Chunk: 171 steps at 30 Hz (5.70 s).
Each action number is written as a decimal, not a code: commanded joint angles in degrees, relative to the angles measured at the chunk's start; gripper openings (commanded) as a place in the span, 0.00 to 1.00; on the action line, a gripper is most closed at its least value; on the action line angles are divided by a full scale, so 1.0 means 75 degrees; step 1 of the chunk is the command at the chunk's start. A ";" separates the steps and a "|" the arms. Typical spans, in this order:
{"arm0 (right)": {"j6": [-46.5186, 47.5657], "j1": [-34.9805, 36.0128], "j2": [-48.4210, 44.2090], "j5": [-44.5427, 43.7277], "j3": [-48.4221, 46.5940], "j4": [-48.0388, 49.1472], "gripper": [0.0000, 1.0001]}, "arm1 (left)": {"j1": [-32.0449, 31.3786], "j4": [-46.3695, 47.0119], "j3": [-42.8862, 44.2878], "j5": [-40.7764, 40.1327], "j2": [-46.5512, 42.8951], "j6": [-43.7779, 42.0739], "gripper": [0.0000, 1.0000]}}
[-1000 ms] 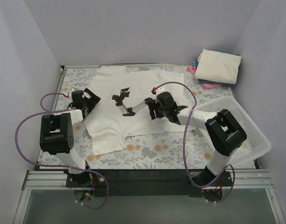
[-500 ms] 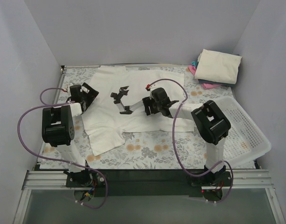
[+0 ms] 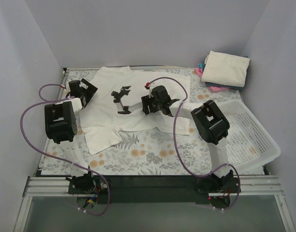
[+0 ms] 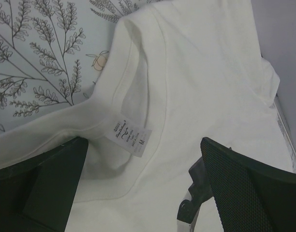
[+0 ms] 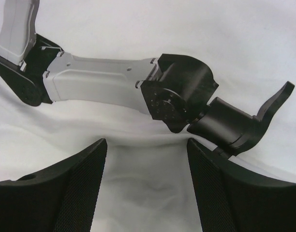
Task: Fold and stack the t-shirts
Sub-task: Flatten the tshirt out, then fold the tshirt
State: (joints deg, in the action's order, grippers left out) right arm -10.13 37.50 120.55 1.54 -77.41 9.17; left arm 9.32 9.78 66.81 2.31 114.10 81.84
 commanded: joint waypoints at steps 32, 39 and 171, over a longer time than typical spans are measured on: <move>0.0355 -0.0124 -0.6648 -0.0990 0.4308 -0.0238 0.64 | -0.6293 -0.6615 -0.2756 -0.7362 -0.5909 0.1564 0.92; 0.0179 -0.0265 -0.8138 -0.1225 0.5480 -0.0226 0.66 | -0.6317 -0.7408 -0.3622 -0.6471 -0.6413 0.3358 0.91; 0.0026 -0.1553 -0.5728 -0.3265 0.4450 -0.1470 0.68 | -0.3528 -0.4375 -0.4232 -0.3682 -0.8335 0.1580 0.00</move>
State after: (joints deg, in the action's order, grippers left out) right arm -11.70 27.92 76.01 -21.10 -41.04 -4.60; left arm -17.37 -23.90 35.53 -25.63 52.93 94.48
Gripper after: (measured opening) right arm 0.677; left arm 0.021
